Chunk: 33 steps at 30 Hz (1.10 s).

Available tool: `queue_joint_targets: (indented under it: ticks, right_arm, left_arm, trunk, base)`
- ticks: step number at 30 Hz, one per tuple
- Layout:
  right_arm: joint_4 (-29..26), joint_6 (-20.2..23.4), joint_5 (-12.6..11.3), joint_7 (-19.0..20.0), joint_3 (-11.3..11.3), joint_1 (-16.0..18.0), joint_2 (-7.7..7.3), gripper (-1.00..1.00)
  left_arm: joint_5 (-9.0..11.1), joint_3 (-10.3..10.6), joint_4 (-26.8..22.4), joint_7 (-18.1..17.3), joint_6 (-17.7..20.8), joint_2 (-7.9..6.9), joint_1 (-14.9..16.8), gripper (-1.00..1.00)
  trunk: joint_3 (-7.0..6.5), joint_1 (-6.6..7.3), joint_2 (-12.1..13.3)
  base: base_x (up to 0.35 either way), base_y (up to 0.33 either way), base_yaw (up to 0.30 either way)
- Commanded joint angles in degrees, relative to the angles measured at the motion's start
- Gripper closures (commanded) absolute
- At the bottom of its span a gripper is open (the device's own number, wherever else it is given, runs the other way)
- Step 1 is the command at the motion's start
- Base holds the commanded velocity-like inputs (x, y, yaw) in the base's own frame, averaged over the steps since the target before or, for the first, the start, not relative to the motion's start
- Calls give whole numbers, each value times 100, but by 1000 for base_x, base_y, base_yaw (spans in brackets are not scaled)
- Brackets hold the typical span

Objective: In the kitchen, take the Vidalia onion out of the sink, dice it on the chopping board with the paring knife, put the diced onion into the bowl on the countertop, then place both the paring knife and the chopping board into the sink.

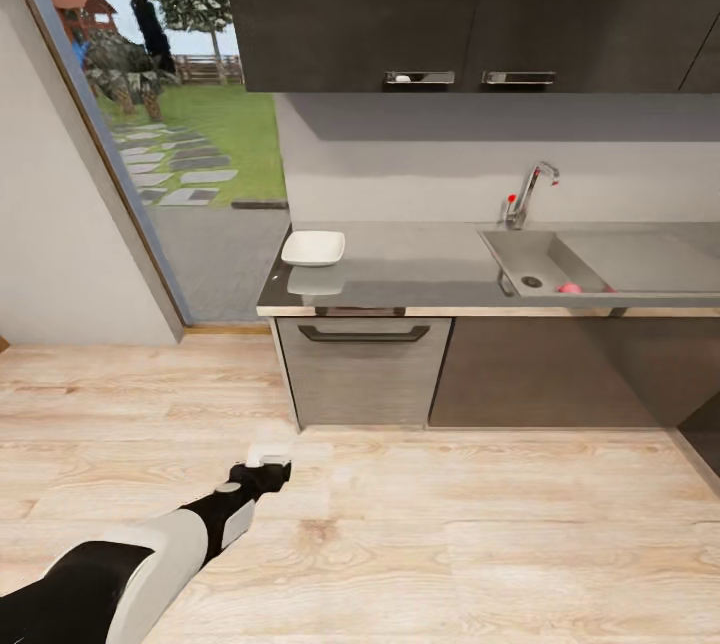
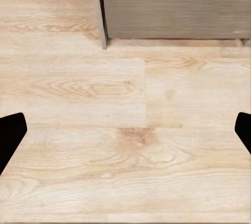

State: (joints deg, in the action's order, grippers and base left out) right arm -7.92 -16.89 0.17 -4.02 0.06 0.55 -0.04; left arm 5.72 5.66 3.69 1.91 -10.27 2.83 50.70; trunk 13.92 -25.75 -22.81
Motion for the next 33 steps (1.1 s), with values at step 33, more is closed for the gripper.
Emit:
queue_joint_targets:
  ticks: [33]
  right_arm:
    - [-3093, 1411, -286, 70, -19, 637, -600, -100]
  left_arm:
    - [64, 47, 106, 355, -3741, -260, -2524, -100]
  trunk:
    - [11, -3, -11]
  base:
    - [0, 0, 0]
